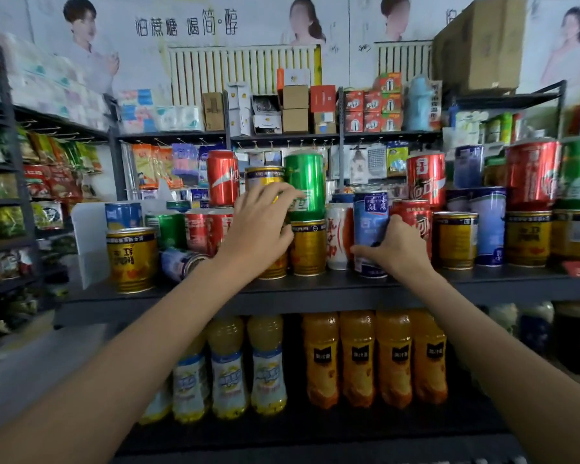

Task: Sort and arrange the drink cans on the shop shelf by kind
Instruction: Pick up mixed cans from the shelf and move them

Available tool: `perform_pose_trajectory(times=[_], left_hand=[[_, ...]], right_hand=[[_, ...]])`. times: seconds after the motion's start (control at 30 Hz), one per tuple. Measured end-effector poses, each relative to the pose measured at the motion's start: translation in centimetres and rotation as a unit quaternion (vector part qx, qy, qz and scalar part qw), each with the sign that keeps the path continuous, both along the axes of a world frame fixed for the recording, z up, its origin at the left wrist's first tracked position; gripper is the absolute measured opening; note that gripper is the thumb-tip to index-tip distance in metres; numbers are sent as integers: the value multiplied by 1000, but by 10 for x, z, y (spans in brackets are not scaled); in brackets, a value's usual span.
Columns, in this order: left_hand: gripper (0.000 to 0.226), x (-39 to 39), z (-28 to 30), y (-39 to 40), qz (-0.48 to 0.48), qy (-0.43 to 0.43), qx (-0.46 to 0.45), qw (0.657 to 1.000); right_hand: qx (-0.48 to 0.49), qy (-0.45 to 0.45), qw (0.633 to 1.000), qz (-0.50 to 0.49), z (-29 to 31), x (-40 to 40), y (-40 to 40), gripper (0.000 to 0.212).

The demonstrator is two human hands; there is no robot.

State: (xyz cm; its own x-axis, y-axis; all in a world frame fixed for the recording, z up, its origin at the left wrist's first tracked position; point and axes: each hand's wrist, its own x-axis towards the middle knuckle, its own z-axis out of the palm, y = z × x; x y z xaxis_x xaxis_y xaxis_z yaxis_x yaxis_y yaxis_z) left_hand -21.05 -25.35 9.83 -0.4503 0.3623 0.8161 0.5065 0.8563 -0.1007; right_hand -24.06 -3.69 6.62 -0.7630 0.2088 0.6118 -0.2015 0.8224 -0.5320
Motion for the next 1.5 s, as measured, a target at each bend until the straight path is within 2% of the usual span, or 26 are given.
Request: perform_pose_trajectory(times=[0.23, 0.3, 0.33, 0.4, 0.53, 0.63, 0.73, 0.87, 1.0, 1.07, 1.17, 1.27, 1.33, 1.4, 1.5], left_hand=[[39, 4, -31, -39, -20, -23, 51, 998], [37, 7, -41, -58, -2, -23, 66, 998], [37, 8, -46, -70, 13, -21, 78, 997], [35, 10, -49, -90, 36, -22, 109, 993], [34, 12, -48, -126, 76, 6, 171, 982], [39, 18, -44, -147, 135, 28, 193, 971], [47, 20, -41, -163, 177, 3, 191, 966], [55, 20, -39, -174, 201, -38, 151, 967], [61, 24, -38, -181, 177, -92, 143, 969], [62, 25, -35, -186, 164, -116, 130, 971], [59, 23, -26, -199, 133, -137, 126, 973], [52, 23, -17, -206, 98, -146, 148, 973], [45, 23, -13, -207, 86, -159, 171, 969], [38, 20, -11, -207, 71, -169, 189, 965], [45, 15, -8, -208, 46, -195, 232, 952]], right_hand=[[33, 26, 996, -79, -10, 7, -22, 69], [79, 109, 984, -121, -8, 20, -31, 72], [107, 164, 973, -124, -5, 28, -42, 68], [138, 228, 962, -60, 9, 41, -66, 53], [170, 162, 959, 160, 24, 43, -139, 43], [205, 141, 944, 215, 12, 32, -185, 47], [280, 130, 926, 218, 1, 23, -218, 47], [400, 86, 897, 169, 10, 13, -247, 45], [440, 13, 887, 137, 25, 5, -266, 60], [431, -14, 890, 147, 27, 4, -268, 66], [357, -18, 913, 198, 25, 8, -256, 59], [270, 36, 937, 217, 24, 18, -240, 62], [176, 97, 953, 226, 27, 25, -233, 60], [58, 118, 957, 258, 36, 30, -233, 56], [-78, 53, 943, 318, 44, 29, -238, 63]])
